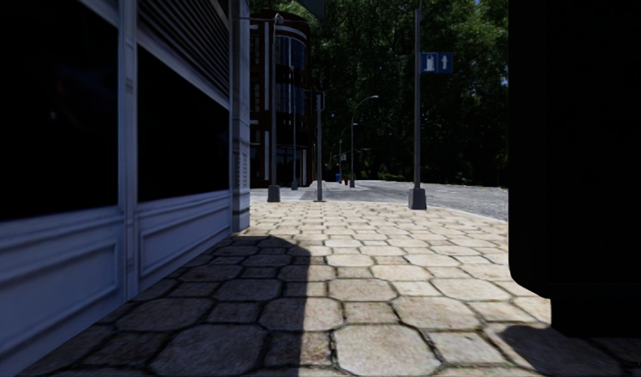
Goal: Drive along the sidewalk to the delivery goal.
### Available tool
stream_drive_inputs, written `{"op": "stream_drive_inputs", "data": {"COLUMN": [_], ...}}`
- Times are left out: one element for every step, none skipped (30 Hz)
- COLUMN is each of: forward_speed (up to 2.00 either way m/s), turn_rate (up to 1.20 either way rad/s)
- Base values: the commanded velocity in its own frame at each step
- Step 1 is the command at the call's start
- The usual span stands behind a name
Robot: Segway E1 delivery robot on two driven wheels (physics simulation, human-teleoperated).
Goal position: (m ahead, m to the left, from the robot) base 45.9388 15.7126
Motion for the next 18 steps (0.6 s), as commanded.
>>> {"op": "stream_drive_inputs", "data": {"forward_speed": [1.98,1.98,1.98,1.98,1.98,1.98,1.98,1.98,1.98,1.98,1.98,1.98,1.98,1.98,1.98,1.98,1.98,1.98], "turn_rate": [0.0,0.0,0.0,0.0,0.0,0.0,0.0,0.0,0.0,0.0,0.0,0.0,0.0,0.0,0.0,0.0,0.0,0.0]}}
